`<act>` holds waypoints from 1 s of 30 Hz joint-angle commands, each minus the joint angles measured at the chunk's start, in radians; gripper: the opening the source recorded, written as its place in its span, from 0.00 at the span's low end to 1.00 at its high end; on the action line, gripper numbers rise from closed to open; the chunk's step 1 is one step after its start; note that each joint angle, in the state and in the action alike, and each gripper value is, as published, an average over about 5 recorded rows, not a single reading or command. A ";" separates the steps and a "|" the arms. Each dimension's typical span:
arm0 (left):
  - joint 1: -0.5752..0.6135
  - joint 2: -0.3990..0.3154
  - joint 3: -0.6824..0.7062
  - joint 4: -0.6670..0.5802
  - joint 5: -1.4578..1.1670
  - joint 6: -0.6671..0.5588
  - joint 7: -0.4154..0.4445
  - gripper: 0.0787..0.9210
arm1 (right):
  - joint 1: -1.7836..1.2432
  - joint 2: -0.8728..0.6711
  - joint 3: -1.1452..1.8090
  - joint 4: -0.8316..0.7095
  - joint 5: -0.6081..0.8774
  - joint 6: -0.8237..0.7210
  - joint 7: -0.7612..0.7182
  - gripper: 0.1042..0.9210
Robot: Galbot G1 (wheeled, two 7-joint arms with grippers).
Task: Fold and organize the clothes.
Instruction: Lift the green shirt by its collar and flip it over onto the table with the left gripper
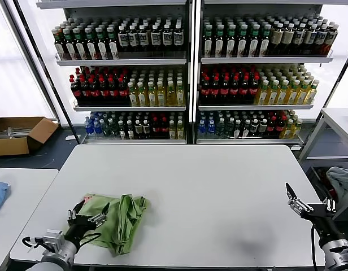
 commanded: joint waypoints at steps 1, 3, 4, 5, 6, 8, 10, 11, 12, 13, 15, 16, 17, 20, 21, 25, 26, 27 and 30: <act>-0.001 -0.036 0.083 0.058 0.194 -0.043 0.013 0.88 | -0.001 0.005 -0.003 0.007 0.000 -0.002 0.000 0.88; 0.006 -0.041 0.095 0.041 0.221 -0.053 0.016 0.88 | -0.001 0.008 -0.005 0.010 0.000 -0.003 0.000 0.88; 0.008 -0.043 0.101 0.030 0.226 -0.054 0.016 0.88 | -0.001 0.009 -0.007 0.010 -0.001 -0.003 0.000 0.88; 0.010 -0.044 0.107 0.018 0.227 -0.053 0.015 0.88 | -0.001 0.009 -0.008 0.010 -0.001 -0.003 0.000 0.88; 0.012 -0.046 0.113 0.005 0.227 -0.052 0.014 0.88 | -0.002 0.010 -0.009 0.011 -0.001 -0.003 0.000 0.88; 0.015 -0.048 0.126 -0.017 0.227 -0.050 0.011 0.88 | -0.002 0.011 -0.010 0.010 -0.002 -0.003 -0.001 0.88; 0.017 -0.050 0.142 -0.034 0.227 -0.048 0.008 0.88 | -0.002 0.012 -0.011 0.009 -0.003 -0.003 -0.001 0.88; 0.019 -0.050 0.150 -0.041 0.227 -0.048 0.007 0.88 | -0.002 0.013 -0.011 0.009 -0.003 -0.003 -0.001 0.88; 0.020 -0.051 0.159 -0.047 0.227 -0.047 0.006 0.88 | -0.002 0.014 -0.012 0.008 -0.004 -0.003 -0.001 0.88; 0.021 -0.051 0.168 -0.053 0.225 -0.046 0.005 0.88 | -0.003 0.014 -0.012 0.008 -0.004 -0.003 -0.001 0.88; 0.021 -0.051 0.183 -0.063 0.220 -0.042 0.004 0.88 | -0.004 0.016 -0.012 0.008 -0.004 -0.003 -0.001 0.88; 0.020 -0.051 0.191 -0.067 0.216 -0.039 0.003 0.88 | -0.004 0.016 -0.012 0.008 -0.005 -0.003 -0.001 0.88; 0.018 -0.050 0.197 -0.069 0.213 -0.037 0.003 0.88 | -0.004 0.017 -0.012 0.008 -0.005 -0.003 -0.001 0.88; 0.008 -0.049 0.217 -0.062 0.209 -0.031 0.003 0.88 | -0.001 0.019 -0.013 0.007 -0.007 -0.003 0.000 0.88; 0.005 -0.049 0.222 -0.058 0.210 -0.031 0.003 0.88 | -0.001 0.019 -0.012 0.007 -0.007 -0.004 0.000 0.88; 0.000 -0.046 0.220 -0.049 0.201 -0.031 0.004 0.88 | 0.001 0.020 -0.008 0.007 -0.007 -0.004 0.001 0.88; 0.000 -0.043 0.211 -0.053 0.194 -0.031 0.004 0.88 | 0.000 0.020 -0.007 0.007 -0.006 -0.004 0.001 0.88; 0.000 -0.039 0.199 -0.060 0.184 -0.030 0.003 0.88 | 0.000 0.020 -0.006 0.006 -0.006 -0.004 0.001 0.88; 0.001 -0.014 0.151 -0.093 0.137 -0.022 -0.001 0.88 | -0.003 0.022 -0.005 0.003 -0.006 -0.003 0.000 0.88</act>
